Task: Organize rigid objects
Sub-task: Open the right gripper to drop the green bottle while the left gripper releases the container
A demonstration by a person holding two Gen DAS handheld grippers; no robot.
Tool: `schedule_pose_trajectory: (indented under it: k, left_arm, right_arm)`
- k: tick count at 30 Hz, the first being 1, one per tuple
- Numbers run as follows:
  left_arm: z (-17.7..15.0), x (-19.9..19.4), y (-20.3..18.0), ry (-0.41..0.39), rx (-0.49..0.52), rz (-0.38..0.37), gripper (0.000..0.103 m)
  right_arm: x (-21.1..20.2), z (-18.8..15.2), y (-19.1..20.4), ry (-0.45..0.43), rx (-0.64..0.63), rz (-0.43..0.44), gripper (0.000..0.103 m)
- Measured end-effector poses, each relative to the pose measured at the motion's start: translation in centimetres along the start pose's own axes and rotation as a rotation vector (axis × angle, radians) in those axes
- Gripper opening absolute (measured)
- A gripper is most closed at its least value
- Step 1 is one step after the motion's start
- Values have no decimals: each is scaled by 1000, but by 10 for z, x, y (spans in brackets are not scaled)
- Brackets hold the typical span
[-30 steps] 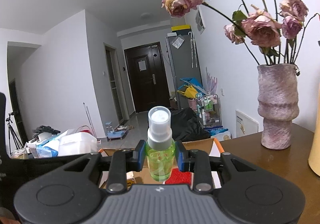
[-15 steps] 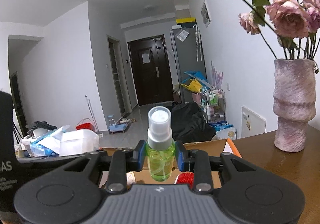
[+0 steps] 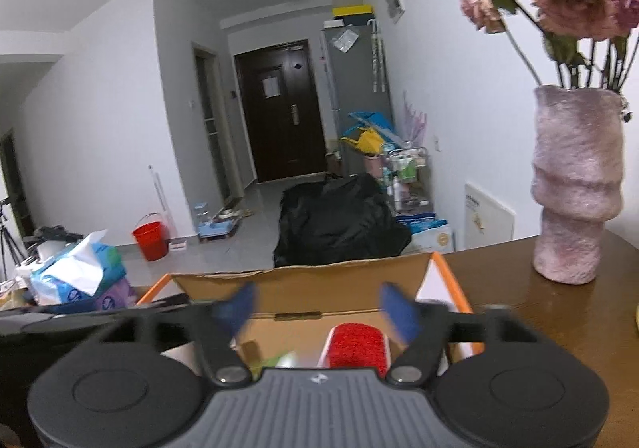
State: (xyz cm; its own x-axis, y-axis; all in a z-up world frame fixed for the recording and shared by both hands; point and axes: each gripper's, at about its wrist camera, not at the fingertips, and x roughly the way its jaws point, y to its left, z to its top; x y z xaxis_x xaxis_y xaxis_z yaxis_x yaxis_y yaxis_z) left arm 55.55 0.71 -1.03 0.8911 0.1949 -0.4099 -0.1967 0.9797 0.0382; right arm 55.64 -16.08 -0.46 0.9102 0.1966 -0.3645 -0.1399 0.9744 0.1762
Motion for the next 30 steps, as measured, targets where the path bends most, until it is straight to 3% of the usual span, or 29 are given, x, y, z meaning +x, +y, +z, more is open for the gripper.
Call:
schedule_pose_trajectory:
  k: [1, 5, 19, 30]
  left_arm:
    - [1, -1, -1, -1, 5, 5, 103]
    - [1, 0, 0, 15, -4, 17, 103]
    - [-1, -16, 8, 16, -20, 14, 103]
    - [-12, -48, 18, 7, -27, 1, 103]
  right_arm:
    - [-2, 0, -1, -5, 1, -10, 96]
    - [-6, 1, -5, -3, 10, -29, 103]
    - [-22, 3, 1, 4, -10, -39, 103]
    - [-62, -3, 3, -23, -66, -31, 103]
